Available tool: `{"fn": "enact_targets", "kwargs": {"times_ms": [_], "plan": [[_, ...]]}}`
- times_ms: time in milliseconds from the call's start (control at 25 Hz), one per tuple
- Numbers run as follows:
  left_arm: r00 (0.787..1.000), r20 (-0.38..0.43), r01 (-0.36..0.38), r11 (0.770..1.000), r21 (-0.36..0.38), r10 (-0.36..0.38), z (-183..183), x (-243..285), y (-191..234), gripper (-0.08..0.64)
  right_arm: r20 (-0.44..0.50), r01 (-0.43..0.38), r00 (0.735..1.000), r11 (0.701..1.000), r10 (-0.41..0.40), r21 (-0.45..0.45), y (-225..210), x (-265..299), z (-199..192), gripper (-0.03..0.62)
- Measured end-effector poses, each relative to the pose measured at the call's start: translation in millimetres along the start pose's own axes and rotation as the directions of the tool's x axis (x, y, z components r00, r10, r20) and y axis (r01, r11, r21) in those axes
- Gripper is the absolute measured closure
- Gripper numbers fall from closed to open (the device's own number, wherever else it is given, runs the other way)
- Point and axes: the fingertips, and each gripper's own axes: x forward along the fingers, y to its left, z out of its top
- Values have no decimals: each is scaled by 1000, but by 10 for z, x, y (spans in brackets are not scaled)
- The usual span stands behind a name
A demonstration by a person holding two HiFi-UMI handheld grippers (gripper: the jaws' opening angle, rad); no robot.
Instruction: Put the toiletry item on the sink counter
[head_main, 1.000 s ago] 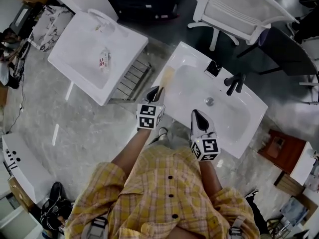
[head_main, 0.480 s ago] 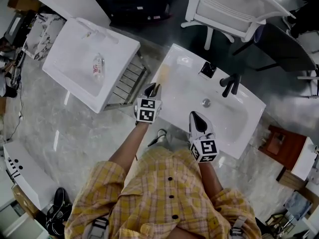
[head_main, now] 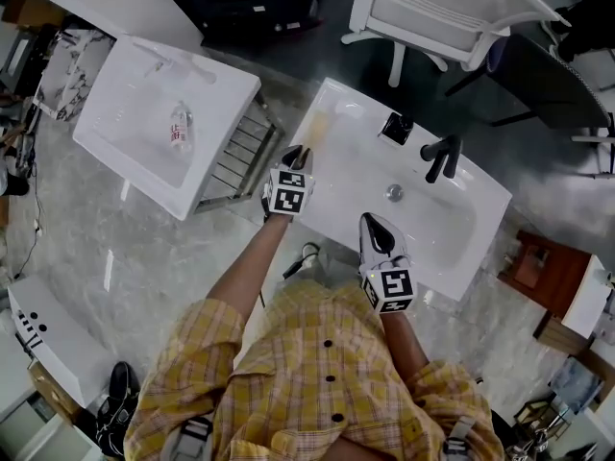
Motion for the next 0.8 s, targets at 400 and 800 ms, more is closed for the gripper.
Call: {"fn": "enact_targets", "kwargs": {"times_ms": [400, 800], "plan": [[998, -58, -9, 1000, 9, 10, -169, 241, 76, 483, -4, 32, 999, 999, -32, 16, -147, -37, -25, 591], [999, -49, -16, 1000, 14, 17, -72, 254, 59, 434, 6, 47, 999, 999, -48, 26, -239, -102, -16, 591]]}}
